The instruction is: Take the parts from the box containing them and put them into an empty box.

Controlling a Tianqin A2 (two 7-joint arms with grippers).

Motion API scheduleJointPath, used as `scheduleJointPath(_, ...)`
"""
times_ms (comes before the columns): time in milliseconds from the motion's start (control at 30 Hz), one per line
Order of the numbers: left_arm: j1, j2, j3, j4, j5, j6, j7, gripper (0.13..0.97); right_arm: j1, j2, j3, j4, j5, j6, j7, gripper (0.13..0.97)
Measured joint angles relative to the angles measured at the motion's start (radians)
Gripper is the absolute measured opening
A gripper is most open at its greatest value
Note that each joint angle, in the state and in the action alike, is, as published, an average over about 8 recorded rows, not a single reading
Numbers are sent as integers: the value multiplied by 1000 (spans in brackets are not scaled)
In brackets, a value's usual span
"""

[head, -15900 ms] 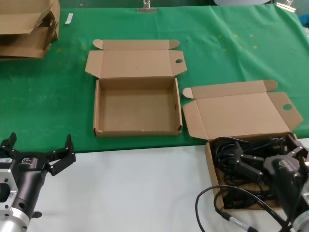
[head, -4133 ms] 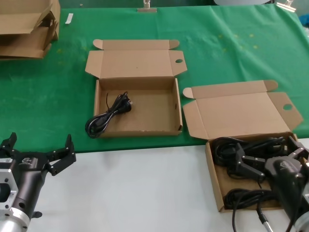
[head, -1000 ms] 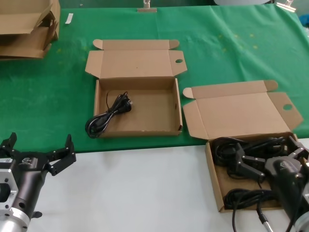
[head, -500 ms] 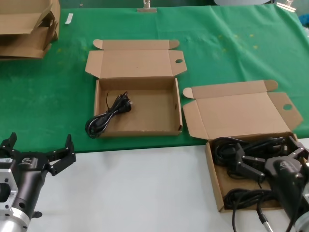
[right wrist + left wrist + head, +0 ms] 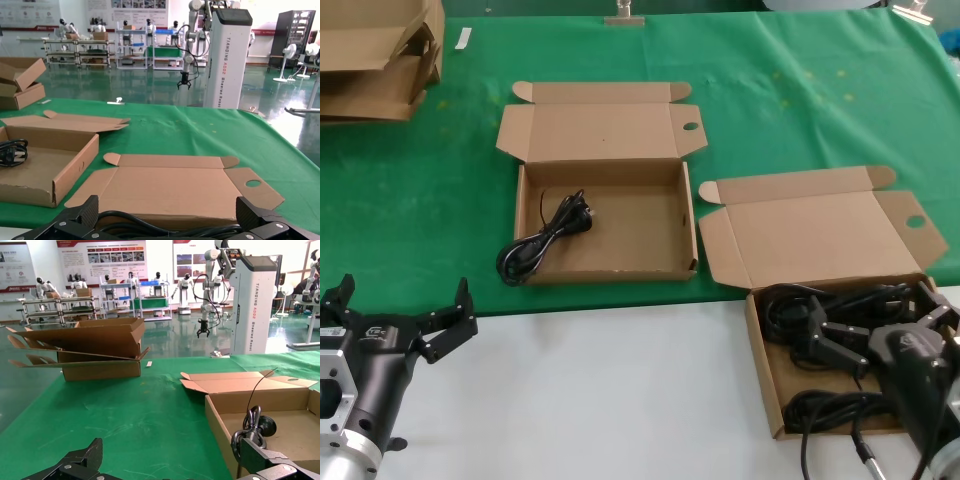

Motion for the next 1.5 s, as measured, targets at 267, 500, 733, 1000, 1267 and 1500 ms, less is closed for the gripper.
scheduleJointPath(267, 0, 0, 0, 0, 0, 0, 0, 966, 0, 0, 0, 0, 0, 0, 0, 966)
scheduleJointPath(500, 0, 0, 0, 0, 0, 0, 0, 966, 0, 0, 0, 0, 0, 0, 0, 966)
scheduleJointPath(733, 0, 0, 0, 0, 0, 0, 0, 966, 0, 0, 0, 0, 0, 0, 0, 966)
scheduleJointPath(1000, 0, 0, 0, 0, 0, 0, 0, 966, 0, 0, 0, 0, 0, 0, 0, 966)
scheduleJointPath(1267, 0, 0, 0, 0, 0, 0, 0, 966, 0, 0, 0, 0, 0, 0, 0, 966)
scheduleJointPath(1500, 0, 0, 0, 0, 0, 0, 0, 966, 0, 0, 0, 0, 0, 0, 0, 966)
